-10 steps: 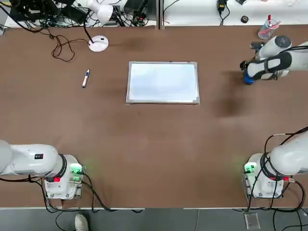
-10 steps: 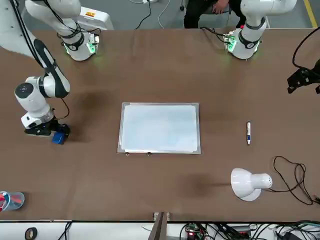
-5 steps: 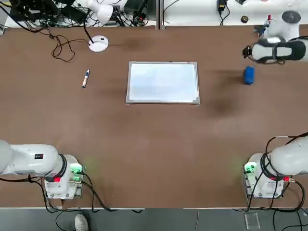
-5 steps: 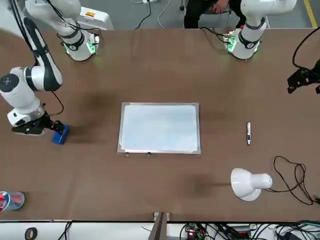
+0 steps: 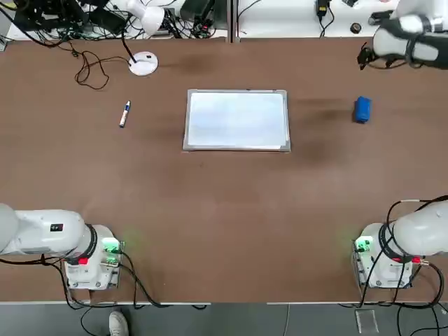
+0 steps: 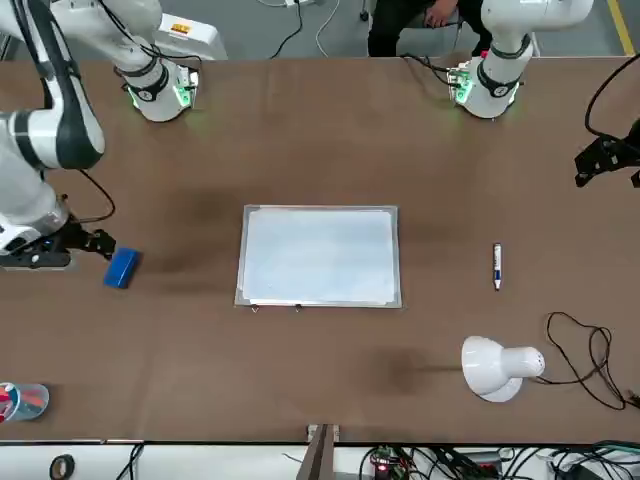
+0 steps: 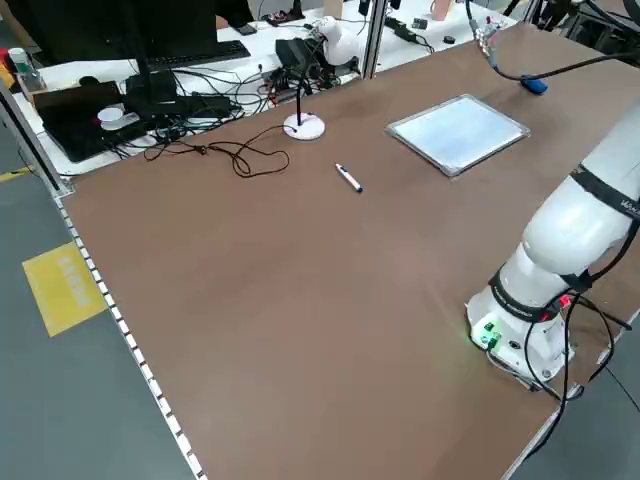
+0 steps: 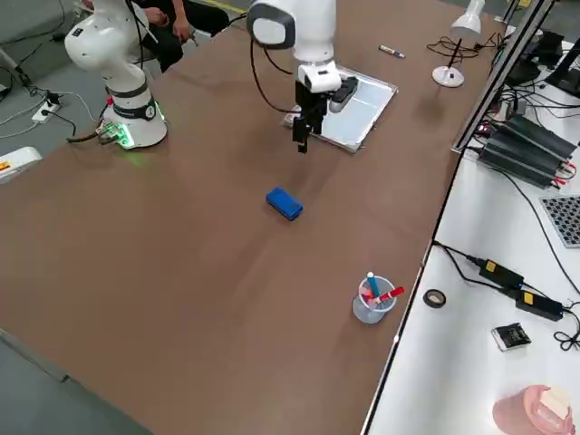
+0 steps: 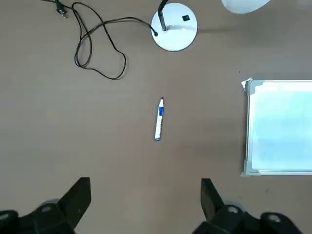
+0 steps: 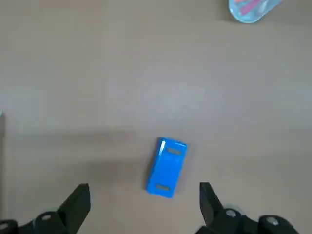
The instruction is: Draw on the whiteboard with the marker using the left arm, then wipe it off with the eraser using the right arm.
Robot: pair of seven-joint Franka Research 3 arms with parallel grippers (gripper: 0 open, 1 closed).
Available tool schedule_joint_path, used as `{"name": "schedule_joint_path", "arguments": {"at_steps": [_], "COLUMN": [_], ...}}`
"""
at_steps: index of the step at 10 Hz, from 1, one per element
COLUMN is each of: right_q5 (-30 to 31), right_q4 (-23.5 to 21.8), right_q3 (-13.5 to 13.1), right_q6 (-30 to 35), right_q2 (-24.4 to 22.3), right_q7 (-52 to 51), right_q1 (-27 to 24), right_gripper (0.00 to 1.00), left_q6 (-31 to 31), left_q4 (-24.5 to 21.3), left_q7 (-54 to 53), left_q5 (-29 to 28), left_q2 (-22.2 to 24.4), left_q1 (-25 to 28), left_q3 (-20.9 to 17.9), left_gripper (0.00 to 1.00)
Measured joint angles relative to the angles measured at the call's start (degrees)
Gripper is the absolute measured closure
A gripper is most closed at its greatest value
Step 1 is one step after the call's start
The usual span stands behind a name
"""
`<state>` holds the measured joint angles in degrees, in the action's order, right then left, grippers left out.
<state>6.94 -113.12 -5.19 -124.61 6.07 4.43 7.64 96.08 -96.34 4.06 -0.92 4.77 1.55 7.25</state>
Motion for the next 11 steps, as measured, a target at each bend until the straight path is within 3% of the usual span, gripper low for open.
{"name": "schedule_joint_path", "arguments": {"at_steps": [5, 11], "right_q5": [-0.15, -7.08], "right_q4": [15.51, 20.37], "right_q3": [-0.72, -1.02], "right_q6": [17.73, 23.8], "right_q2": [-0.1, -0.7], "right_q7": [-1.6, -0.27], "right_q1": [-2.32, -6.37], "right_gripper": [0.01, 0.0], "left_q6": [0.0, 0.0], "left_q4": [0.18, 0.18], "left_q7": [-0.02, -0.02], "left_q5": [0.0, 0.0], "left_q2": [-0.01, -0.02], "left_q1": [0.0, 0.01], "left_q3": [0.0, -0.01], "left_gripper": [0.0, 0.0]}}
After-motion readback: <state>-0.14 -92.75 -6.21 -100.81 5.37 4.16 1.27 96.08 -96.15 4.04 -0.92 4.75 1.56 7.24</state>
